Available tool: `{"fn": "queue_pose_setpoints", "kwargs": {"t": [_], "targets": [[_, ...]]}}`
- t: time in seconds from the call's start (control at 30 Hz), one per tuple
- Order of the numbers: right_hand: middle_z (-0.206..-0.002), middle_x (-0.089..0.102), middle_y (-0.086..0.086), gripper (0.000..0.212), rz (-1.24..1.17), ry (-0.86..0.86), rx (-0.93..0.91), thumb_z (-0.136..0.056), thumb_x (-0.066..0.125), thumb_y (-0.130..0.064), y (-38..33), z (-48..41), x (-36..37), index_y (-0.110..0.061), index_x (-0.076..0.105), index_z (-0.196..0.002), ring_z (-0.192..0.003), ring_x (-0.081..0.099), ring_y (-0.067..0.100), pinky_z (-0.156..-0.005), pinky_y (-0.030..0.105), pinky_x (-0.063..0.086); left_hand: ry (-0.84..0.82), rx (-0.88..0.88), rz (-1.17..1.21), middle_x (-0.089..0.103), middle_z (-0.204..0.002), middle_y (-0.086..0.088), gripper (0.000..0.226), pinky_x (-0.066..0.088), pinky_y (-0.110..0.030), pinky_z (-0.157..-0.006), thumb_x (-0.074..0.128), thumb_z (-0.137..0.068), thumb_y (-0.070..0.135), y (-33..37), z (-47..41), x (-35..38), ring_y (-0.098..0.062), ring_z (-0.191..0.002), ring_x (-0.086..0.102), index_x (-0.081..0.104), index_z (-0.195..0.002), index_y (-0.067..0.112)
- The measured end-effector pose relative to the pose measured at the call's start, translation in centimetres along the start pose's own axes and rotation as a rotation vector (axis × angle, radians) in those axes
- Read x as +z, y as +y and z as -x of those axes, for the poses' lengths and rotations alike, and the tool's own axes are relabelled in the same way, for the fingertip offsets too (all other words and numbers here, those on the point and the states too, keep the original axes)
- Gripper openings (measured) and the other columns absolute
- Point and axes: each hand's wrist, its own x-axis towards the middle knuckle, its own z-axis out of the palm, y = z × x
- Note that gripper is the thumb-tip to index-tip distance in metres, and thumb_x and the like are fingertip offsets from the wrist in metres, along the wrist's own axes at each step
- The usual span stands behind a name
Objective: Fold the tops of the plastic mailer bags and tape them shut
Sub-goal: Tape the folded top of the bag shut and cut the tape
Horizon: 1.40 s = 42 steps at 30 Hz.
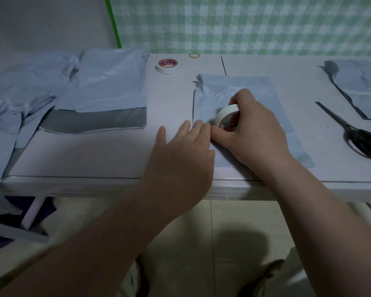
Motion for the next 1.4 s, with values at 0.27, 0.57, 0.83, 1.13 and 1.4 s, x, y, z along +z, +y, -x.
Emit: {"fn": "queue_pose_setpoints", "kwargs": {"t": [0.27, 0.57, 0.83, 1.13, 1.4], "targets": [[-0.081, 0.067, -0.004, 0.022, -0.357, -0.216, 0.099, -0.076, 0.075, -0.024, 2.0, -0.4, -2.7, -0.018, 0.065, -0.095, -0.073, 0.06, 0.01, -0.07, 0.025, 0.045, -0.02, -0.002, -0.051, 0.058, -0.131, -0.017, 0.052, 0.038, -0.06, -0.097, 0.03, -0.089, 0.028, 0.3, 0.3, -0.4, -0.036, -0.124, 0.051, 0.059, -0.123, 0.001], [-0.08, 0.066, 0.004, 0.012, -0.039, 0.006, -0.05, -0.088, 0.059, -0.017, 2.1, -0.1, -1.4, -0.011, 0.069, -0.091, -0.074, 0.051, 0.017, -0.059, 0.021, 0.031, 0.086, -0.049, -0.001, 0.057, -0.129, -0.024, 0.056, 0.039, -0.053, -0.1, 0.032, -0.089, 0.03, 1.9, -0.1, 0.8, -0.035, -0.12, 0.055, 0.057, -0.125, -0.006], [-0.086, 0.071, 0.011, 0.02, 0.036, 0.114, -0.079, -0.081, 0.051, -0.007, 2.5, -0.4, -1.3, -0.007, 0.071, -0.087, -0.084, 0.061, 0.029, -0.076, 0.039, 0.043, 0.018, -0.085, -0.038, 0.05, -0.138, -0.021, 0.064, 0.035, -0.054, -0.103, 0.024, -0.089, 0.037, 2.2, -0.2, 0.3, -0.031, -0.127, 0.05, 0.051, -0.132, -0.001], [-0.101, 0.061, 0.016, 0.041, 0.115, 0.159, -0.093, -0.082, 0.048, -0.004, 3.1, 0.1, -2.9, -0.012, 0.065, -0.119, -0.092, 0.057, 0.037, -0.081, 0.04, 0.046, -0.018, -0.093, -0.057, 0.043, -0.145, -0.02, 0.067, 0.029, -0.055, -0.107, 0.018, -0.088, 0.036, 2.2, 0.0, 0.0, -0.029, -0.133, 0.043, 0.043, -0.138, 0.0], [-0.091, 0.053, 0.009, 0.05, 0.081, 0.166, -0.121, -0.086, 0.049, -0.004, 3.7, 0.4, -2.1, -0.025, 0.056, -0.131, -0.079, 0.054, 0.03, -0.067, 0.03, 0.039, -0.016, -0.062, -0.082, 0.043, -0.142, -0.026, 0.063, 0.029, -0.059, -0.105, 0.017, -0.09, 0.033, 2.3, -0.2, 0.2, -0.035, -0.129, 0.046, 0.045, -0.139, 0.005]]}}
